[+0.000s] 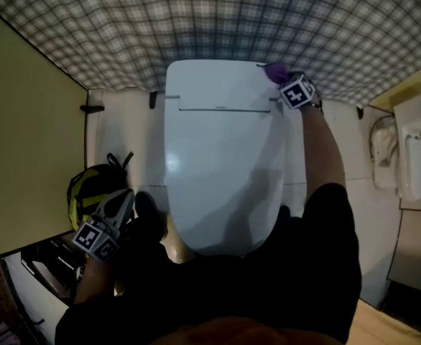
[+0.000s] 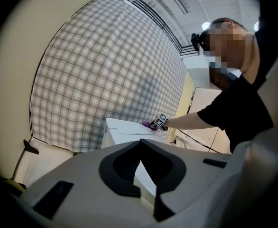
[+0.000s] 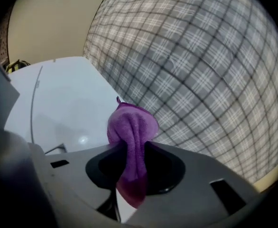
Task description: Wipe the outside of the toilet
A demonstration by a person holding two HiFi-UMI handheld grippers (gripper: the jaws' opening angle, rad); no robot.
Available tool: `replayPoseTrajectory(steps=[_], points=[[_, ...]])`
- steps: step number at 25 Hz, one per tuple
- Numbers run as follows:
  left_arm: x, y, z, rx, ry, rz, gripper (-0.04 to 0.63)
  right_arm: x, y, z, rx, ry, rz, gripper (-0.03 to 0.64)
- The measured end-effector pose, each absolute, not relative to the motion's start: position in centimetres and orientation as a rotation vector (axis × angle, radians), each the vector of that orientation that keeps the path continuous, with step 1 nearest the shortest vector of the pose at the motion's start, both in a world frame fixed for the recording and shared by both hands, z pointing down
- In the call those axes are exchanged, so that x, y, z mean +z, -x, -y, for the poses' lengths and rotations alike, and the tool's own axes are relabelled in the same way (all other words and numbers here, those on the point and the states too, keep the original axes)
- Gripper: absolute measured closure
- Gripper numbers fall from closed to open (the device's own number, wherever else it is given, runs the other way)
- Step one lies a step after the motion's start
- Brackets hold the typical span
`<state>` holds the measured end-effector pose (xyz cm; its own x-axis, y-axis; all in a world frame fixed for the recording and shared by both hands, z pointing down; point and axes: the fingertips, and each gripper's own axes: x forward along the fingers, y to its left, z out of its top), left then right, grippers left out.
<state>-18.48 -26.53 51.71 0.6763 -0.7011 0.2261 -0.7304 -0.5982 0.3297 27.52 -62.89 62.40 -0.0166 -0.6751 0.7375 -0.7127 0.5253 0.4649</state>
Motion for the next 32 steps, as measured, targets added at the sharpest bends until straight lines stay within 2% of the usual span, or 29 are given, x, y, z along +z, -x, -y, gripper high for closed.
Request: replayPoseTrajectory(steps=[8, 14, 19, 25, 32], points=[[54.0, 19.6, 27.6, 0.117, -2.443, 1.131, 0.603, 61.7, -27.9, 67.8, 0.003, -1.345, 1.662, 0.525], [52.1, 18.8, 25.6, 0.070, -2.472, 1.140, 0.603, 62.3, -25.9, 63.0, 0.025, -1.252, 1.736, 0.522], [47.8, 16.8, 21.6, -0.001, -2.547, 1.140, 0.603, 62.0, -26.4, 52.6, 0.074, -1.187, 1.784, 0.515], [44.4, 13.1, 15.2, -0.060, -2.632, 1.100, 0.603, 58.5, -23.7, 35.4, 0.140, -1.216, 2.109, 0.514], [48.3, 7.3, 10.4, 0.047, -2.676, 1.064, 0.603, 54.6, -18.2, 18.2, 0.482, -1.254, 2.493, 0.512]])
